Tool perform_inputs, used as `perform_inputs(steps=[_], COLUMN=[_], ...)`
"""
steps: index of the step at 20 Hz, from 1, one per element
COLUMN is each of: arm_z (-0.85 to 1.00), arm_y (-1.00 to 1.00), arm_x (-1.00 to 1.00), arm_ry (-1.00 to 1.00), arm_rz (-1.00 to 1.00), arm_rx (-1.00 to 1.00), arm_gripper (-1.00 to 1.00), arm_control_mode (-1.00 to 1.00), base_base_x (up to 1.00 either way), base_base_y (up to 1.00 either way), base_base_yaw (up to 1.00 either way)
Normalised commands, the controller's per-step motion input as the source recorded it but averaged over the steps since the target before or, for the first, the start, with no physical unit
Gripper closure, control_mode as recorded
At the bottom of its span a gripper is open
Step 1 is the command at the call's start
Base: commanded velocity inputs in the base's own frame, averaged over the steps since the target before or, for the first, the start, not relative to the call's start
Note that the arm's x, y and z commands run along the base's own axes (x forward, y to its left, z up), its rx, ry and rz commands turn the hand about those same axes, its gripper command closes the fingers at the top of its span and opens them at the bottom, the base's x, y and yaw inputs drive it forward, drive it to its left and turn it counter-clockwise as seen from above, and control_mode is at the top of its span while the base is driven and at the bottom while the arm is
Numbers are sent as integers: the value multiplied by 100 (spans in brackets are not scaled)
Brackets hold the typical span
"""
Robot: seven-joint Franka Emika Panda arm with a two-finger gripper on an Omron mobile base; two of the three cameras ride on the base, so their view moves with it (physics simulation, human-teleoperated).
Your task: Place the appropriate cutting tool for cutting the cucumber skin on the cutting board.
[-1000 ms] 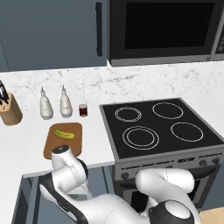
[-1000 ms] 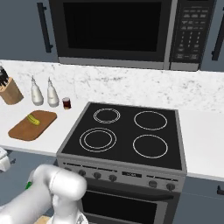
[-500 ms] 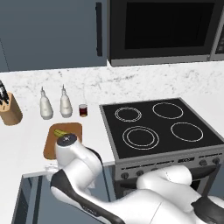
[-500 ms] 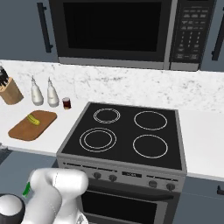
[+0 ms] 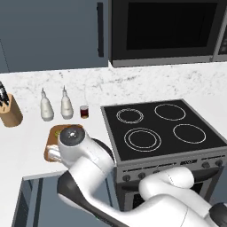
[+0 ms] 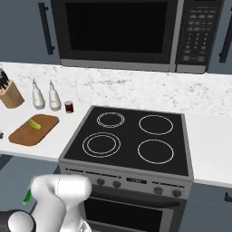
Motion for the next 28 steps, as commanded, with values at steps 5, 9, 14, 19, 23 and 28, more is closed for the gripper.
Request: perform_inputs(steps=[5, 9, 14, 19, 23, 28], arm_z=[49, 11, -1, -18, -30, -42], arm_y=[25, 40, 34, 12, 0, 0], arm_x=[57, 57, 55, 59, 44, 33], arm_ry=[-3, 0, 9, 21, 18, 10], arm_rz=[-10, -8, -3, 0, 0, 0], arm_rx=[-1, -3, -6, -4, 0, 0], arm_gripper=[100, 100, 100, 100, 100, 100], arm_control_mode=[-100, -100, -100, -100, -100, -100], base_base_x=[0, 0, 0, 0, 0, 0], base_base_y=[0, 0, 0, 0, 0, 0], base_base_yaw=[0, 0, 0, 0, 0, 0])
